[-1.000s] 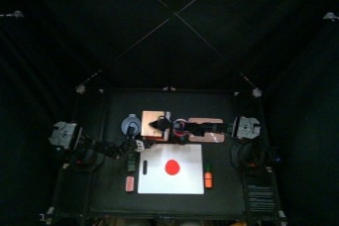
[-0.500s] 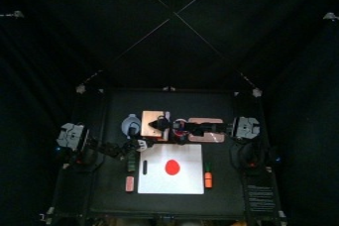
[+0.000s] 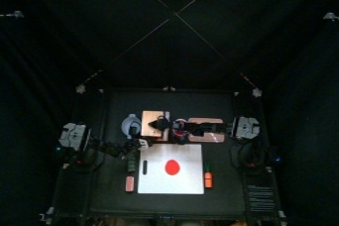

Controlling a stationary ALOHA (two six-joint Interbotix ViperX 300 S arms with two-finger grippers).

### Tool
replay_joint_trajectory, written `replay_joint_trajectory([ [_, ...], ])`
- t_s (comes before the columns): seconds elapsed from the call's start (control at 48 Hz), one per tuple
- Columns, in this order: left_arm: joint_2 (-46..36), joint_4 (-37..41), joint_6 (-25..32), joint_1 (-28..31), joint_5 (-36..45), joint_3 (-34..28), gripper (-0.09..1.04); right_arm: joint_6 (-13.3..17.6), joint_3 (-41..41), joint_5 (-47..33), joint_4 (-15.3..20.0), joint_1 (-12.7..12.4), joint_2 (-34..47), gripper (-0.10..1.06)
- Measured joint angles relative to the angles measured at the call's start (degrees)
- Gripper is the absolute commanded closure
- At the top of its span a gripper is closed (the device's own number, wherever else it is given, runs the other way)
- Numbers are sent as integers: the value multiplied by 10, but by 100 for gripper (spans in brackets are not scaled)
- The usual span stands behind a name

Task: Get the cutter from the drawer then cut the dough then place the extra dough in the bowl
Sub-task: Open the drawer

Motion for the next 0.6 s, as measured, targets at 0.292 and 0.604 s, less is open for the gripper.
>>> replay_joint_trajectory([
  [0.292, -33, 1, 0, -40, 38, 8, 42, 0, -1, 5, -1, 0, -1, 98],
  [0.604, -40, 0, -5, -91, 53, 8, 42, 1, -1, 10, 1, -2, -2, 98],
])
